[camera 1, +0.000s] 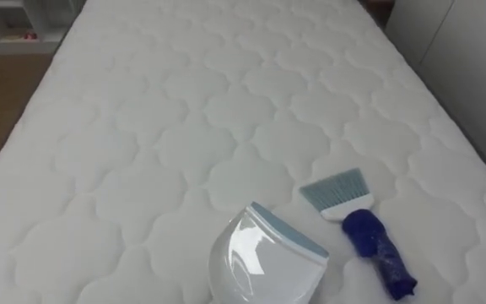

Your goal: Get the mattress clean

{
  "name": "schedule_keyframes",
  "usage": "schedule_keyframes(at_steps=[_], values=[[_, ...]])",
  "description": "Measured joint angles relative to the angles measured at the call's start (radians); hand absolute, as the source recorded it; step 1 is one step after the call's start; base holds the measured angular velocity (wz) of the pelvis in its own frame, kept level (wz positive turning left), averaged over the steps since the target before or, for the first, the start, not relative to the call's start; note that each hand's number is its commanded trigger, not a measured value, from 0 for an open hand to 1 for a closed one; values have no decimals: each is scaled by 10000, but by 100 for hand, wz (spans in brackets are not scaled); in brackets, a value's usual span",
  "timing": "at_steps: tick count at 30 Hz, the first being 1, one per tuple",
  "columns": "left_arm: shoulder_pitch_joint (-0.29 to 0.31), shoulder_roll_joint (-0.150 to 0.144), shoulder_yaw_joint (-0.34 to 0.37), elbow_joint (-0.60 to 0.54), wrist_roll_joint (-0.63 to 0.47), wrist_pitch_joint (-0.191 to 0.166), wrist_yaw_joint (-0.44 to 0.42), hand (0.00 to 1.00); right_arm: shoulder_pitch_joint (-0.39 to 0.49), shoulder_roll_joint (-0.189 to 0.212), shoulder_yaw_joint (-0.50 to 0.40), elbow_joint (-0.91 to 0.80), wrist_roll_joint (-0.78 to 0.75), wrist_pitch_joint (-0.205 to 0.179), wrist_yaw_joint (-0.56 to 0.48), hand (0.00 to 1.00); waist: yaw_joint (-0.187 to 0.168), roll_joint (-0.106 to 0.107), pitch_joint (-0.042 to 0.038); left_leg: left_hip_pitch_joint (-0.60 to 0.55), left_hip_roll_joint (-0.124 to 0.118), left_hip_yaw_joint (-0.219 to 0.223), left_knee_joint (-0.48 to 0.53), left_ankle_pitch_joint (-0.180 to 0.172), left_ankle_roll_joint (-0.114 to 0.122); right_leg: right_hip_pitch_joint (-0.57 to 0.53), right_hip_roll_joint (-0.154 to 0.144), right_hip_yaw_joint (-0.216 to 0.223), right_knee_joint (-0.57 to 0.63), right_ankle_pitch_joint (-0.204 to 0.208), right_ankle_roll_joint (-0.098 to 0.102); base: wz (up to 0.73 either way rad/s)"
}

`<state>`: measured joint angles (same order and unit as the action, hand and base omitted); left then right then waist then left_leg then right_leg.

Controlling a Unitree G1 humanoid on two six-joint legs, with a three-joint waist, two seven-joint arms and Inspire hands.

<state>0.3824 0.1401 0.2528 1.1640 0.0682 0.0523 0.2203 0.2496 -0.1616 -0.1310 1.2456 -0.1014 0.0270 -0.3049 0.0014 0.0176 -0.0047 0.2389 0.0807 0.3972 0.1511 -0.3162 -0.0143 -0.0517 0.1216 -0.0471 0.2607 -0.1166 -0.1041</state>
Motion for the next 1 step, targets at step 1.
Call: schedule_keyframes(at_steps=[1], values=[[-2, -23, -9, 11, 0, 74, -58, 0, -7, 7, 3, 4, -138, 58, 40, 0, 0, -1, 0, -4, 0, 0, 0, -2, 4, -1, -1, -4, -1, 0, 1, 0]])
